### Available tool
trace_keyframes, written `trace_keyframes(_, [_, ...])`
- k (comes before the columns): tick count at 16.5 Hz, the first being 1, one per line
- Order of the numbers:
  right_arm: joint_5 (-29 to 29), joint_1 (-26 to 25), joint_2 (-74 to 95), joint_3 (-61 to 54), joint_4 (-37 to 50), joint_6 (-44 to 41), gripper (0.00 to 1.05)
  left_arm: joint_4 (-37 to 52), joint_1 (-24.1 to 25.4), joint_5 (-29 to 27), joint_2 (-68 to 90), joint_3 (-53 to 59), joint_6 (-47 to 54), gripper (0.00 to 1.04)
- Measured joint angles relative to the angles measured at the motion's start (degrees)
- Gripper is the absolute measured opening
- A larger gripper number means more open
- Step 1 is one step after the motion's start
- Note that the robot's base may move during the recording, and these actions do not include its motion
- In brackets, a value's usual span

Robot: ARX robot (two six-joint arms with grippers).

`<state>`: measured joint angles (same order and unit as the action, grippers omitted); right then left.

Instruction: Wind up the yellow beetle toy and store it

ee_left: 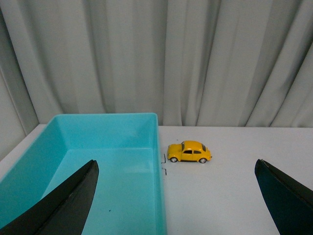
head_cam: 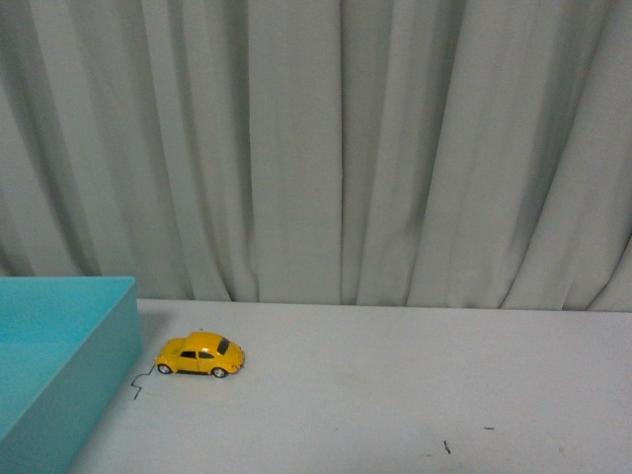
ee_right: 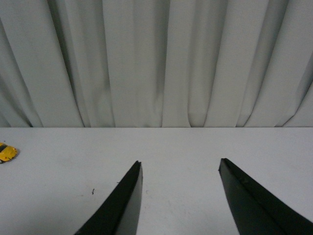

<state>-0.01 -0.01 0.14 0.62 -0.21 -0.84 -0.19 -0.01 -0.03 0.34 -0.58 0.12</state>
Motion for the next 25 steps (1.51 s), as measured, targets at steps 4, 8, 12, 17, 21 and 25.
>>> trace_keyframes(4, [0.0, 0.0, 0.0, 0.0, 0.0, 0.0, 0.89, -3.7, -0.5, -1.3, 0.7, -1.0, -1.7, 0.98])
trace_keyframes(8, [0.0, 0.0, 0.0, 0.0, 0.0, 0.0, 0.98, -11.5, -5.5, -13.5, 32.6, -21.8, -23.3, 0.98])
trace_keyframes(12, [0.0, 0.0, 0.0, 0.0, 0.0, 0.0, 0.98, 4.7, -6.3, -9.0, 61.0, -33.5, -18.7, 0.98])
trace_keyframes(17, [0.0, 0.0, 0.0, 0.0, 0.0, 0.0, 0.98, 4.9, -8.9, -2.6, 90.2, -60.7, 1.5, 0.98])
trace_keyframes(21, [0.0, 0.0, 0.0, 0.0, 0.0, 0.0, 0.98, -6.2, -13.5, 4.5, 103.6, -74.2, 28.8, 0.98])
trace_keyframes(25, [0.0, 0.0, 0.0, 0.0, 0.0, 0.0, 0.98, -14.1, -13.7, 3.5, 110.4, -79.4, 43.6, 0.98])
